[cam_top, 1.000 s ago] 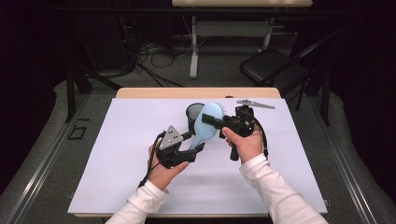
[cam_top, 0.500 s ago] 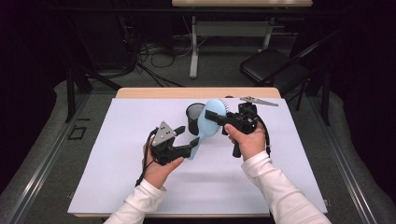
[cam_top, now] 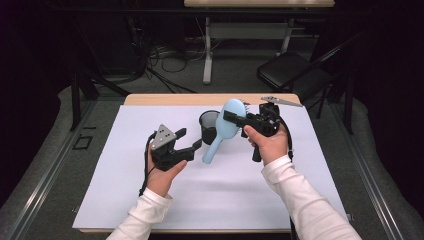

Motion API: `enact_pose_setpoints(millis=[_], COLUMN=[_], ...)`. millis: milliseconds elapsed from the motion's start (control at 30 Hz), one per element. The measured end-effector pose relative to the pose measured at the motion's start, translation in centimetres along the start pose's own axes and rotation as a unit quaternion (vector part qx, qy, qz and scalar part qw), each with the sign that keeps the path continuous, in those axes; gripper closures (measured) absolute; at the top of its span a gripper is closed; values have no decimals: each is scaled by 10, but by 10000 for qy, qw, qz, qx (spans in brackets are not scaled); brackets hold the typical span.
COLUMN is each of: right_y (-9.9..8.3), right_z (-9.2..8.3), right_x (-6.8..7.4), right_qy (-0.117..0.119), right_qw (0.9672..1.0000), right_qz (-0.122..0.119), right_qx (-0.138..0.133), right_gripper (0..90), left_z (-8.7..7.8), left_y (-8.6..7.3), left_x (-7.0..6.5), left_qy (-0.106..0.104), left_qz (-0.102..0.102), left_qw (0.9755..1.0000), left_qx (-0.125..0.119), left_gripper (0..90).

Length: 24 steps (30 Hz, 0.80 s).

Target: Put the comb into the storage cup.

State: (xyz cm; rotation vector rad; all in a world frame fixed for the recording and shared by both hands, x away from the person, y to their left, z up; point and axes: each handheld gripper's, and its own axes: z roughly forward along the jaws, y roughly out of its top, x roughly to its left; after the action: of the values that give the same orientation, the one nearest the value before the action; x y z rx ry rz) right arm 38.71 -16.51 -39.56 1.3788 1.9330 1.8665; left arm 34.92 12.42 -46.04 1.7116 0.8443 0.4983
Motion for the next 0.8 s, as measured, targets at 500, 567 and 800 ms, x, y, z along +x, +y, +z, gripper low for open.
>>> enact_pose_setpoints(millis=[500, 567, 800], right_y=[22, 26, 40], right_z=[8, 9, 13], right_x=[-7, -8, -13], right_qy=[-237, -285, -521], right_qw=[9997, 9995, 9984], right_qz=[-92, -106, -172], right_qx=[-29, -55, -139], right_gripper=[485, 485, 486], left_z=[7, 8, 6], left_y=[-8, -10, -9], left_x=[16, 19, 23], left_qy=[145, 144, -52], left_qz=[-433, -573, -658], left_qw=[9984, 9976, 9974], left_qx=[346, 361, 291], left_gripper=[154, 152, 8])
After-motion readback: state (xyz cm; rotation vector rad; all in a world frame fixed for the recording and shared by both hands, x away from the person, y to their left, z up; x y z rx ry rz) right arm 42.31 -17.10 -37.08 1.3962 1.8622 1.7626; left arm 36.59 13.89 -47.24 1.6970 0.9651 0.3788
